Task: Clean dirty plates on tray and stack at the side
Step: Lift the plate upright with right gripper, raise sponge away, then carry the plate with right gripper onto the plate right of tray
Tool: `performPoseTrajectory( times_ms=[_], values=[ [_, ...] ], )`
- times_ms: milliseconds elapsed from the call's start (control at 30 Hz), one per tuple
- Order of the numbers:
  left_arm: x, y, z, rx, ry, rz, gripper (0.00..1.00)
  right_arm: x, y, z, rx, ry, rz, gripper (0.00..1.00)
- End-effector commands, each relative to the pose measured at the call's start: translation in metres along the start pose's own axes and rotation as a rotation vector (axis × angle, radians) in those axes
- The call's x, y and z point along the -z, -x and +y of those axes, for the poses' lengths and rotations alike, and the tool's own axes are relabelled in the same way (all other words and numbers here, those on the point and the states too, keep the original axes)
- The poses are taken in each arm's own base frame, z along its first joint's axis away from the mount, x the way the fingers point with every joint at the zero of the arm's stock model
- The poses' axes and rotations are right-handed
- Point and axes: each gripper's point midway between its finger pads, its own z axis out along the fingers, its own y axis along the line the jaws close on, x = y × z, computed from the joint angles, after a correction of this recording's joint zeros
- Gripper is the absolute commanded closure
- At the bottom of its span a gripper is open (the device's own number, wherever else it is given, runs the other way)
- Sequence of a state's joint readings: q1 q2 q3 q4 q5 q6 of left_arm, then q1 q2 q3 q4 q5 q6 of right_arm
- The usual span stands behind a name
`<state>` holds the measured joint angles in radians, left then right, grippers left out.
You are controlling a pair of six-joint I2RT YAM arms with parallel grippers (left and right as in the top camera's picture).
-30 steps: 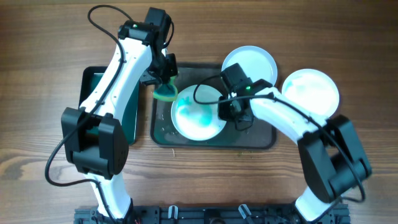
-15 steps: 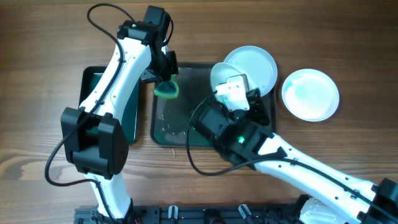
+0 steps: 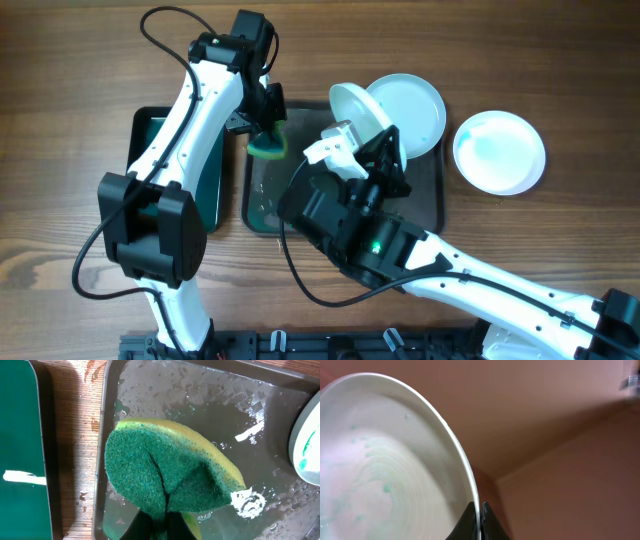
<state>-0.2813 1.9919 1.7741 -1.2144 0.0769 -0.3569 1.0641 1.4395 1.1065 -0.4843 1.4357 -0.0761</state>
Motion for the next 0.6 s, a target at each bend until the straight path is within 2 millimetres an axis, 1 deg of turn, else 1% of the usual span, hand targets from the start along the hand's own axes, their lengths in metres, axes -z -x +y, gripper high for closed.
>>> performPoseTrajectory(
  times_ms=[0, 67, 100, 133, 167, 200, 267, 300, 333, 367, 400, 433, 500, 533, 567],
  values=[
    [0.005, 0.002, -0.003, -0.009, -0.017, -0.007, 0.96, 0.003, -0.008, 0.049, -0.174, 0.320, 0.044, 0.96],
    [0.005, 0.001, -0.003, -0.009, -0.014, -0.001, 0.96, -0.001, -0.035, 0.086, -0.398, 0.562, 0.252, 0.96],
    [0.005, 0.000, -0.003, -0.008, -0.013, 0.001, 0.96, -0.003, -0.044, 0.102, -0.465, 0.692, 0.356, 0.96],
    [0.005, 0.000, -0.003, -0.008, -0.013, 0.001, 0.96, -0.005, -0.052, 0.113, -0.535, 0.839, 0.461, 0.96],
    [0.005, 0.000, -0.003, -0.008, -0.013, 0.001, 0.96, -0.014, -0.058, 0.115, -0.599, 0.928, 0.535, 0.96],
    [0.005, 0.000, -0.003, -0.008, -0.013, 0.001, 0.96, -0.028, -0.069, 0.110, -0.671, 0.972, 0.608, 0.96],
    [0.005, 0.000, -0.003, -0.008, -0.013, 0.001, 0.96, -0.053, -0.091, 0.093, -0.800, 0.997, 0.724, 0.96],
    [0.005, 0.000, -0.003, -0.008, -0.013, 0.001, 0.96, -0.069, -0.107, 0.080, -0.873, 0.957, 0.785, 0.96],
    [0.005, 0.000, -0.003, -0.008, -0.013, 0.001, 0.96, -0.087, -0.132, 0.063, -0.962, 0.863, 0.869, 0.96],
    [0.005, 0.000, -0.003, -0.008, -0.013, 0.001, 0.96, -0.101, -0.154, 0.047, -1.015, 0.792, 0.919, 0.96],
    [0.005, 0.000, -0.003, -0.008, -0.013, 0.001, 0.96, -0.110, -0.171, 0.035, -1.054, 0.725, 0.958, 0.96],
    [0.005, 0.000, -0.003, -0.008, -0.013, 0.001, 0.96, -0.118, -0.194, 0.019, -1.097, 0.628, 1.011, 0.96],
    [0.005, 0.000, -0.003, -0.008, -0.013, 0.001, 0.96, -0.129, -0.232, -0.007, -1.134, 0.480, 1.075, 0.96],
    [0.005, 0.000, -0.003, -0.008, -0.013, 0.001, 0.96, -0.132, -0.252, -0.021, -1.124, 0.385, 1.099, 0.96],
    [0.005, 0.000, -0.003, -0.008, -0.013, 0.001, 0.96, -0.133, -0.261, -0.029, -1.108, 0.329, 1.108, 0.96]
  ],
)
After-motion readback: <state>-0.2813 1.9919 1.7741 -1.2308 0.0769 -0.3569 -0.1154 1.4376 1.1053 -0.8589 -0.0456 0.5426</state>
